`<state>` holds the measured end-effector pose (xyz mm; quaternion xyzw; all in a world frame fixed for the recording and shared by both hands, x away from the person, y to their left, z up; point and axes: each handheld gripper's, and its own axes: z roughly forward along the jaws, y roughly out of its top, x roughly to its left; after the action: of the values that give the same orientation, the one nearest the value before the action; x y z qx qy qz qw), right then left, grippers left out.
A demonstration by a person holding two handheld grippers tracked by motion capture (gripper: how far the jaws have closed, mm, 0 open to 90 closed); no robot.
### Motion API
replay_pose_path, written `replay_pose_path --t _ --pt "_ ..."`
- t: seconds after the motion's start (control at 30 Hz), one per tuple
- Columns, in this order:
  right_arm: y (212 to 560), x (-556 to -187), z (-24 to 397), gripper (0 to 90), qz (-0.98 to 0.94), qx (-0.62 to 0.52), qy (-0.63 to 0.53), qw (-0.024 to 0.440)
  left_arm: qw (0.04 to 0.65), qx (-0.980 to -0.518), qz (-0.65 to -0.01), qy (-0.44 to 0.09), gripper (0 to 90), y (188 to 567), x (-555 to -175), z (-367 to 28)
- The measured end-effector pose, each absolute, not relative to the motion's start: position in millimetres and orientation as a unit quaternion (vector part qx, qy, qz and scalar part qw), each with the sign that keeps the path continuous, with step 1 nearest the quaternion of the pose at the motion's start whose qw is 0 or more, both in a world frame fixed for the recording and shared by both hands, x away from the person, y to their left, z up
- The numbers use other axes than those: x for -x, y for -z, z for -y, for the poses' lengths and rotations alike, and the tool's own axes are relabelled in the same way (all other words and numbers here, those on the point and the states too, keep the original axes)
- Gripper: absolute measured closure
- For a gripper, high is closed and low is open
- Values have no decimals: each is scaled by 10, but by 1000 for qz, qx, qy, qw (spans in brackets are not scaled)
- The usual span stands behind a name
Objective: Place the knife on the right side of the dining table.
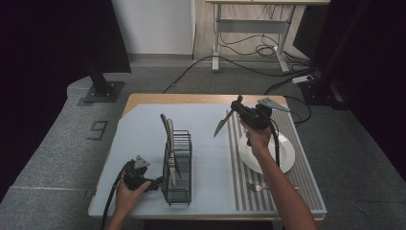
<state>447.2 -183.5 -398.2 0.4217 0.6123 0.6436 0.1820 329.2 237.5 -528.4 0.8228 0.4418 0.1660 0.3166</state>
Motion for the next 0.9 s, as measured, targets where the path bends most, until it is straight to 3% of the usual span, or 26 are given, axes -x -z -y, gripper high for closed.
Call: replay_pose_path --t 0.9 --pt "4138 -4716 2227 834 -565 -491 -634 195 317 -823 -442 -166 14 5285 -3293 -2375"
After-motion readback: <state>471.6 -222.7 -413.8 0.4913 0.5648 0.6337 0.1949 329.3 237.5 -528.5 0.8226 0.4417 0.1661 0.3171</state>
